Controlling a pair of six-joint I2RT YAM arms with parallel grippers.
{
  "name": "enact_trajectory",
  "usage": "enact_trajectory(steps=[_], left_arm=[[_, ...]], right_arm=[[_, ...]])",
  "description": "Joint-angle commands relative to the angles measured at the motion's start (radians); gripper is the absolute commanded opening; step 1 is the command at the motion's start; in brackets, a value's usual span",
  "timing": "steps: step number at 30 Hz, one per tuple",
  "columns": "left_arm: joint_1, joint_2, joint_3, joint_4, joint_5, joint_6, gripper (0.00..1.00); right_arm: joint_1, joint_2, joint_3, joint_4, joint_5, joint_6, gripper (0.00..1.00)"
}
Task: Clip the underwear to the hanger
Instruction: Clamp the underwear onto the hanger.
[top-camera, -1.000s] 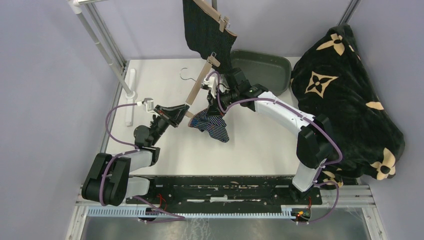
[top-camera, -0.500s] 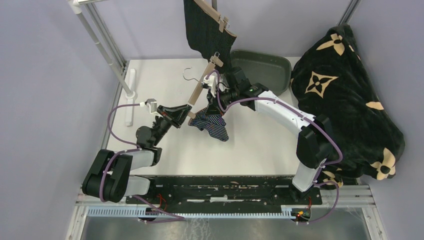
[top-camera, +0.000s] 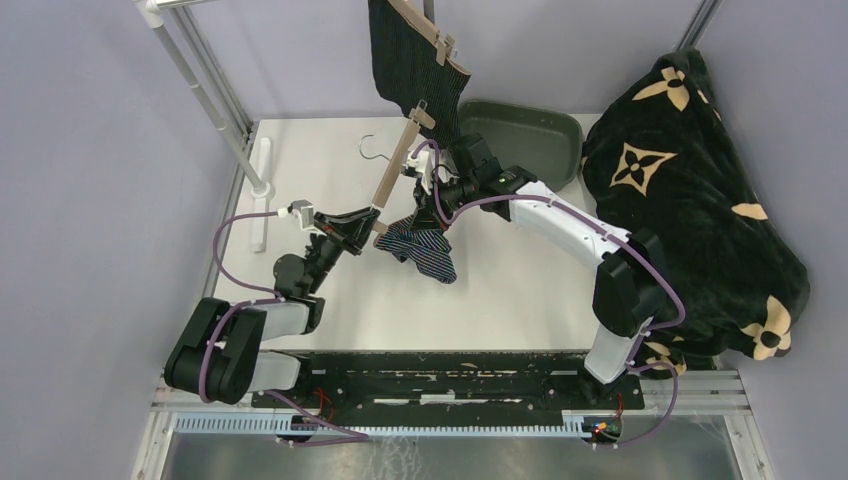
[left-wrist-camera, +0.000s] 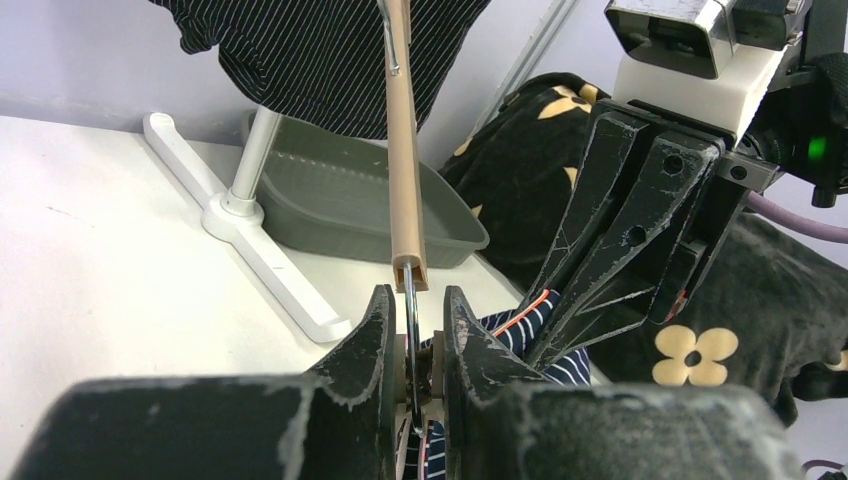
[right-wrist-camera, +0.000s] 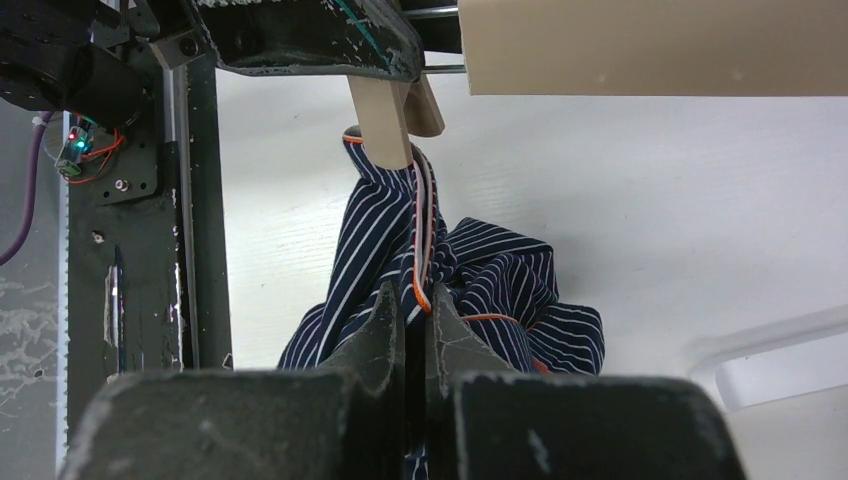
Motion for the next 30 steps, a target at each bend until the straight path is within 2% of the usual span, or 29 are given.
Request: enact_trajectory(steps=[1, 30], left_arm=[[-0.005, -0.016, -0.001, 0.093, -0.037, 0.074, 0.03], [-0.016, 0.08, 0.036, 0.21, 0.06, 0.012, 0.03]], right_arm=[[0.004, -0.009, 0.051, 0.025, -0.034, -0.001, 0.01], [0.002, -0.018, 0.065, 0.012, -0.03, -0.025, 0.01]])
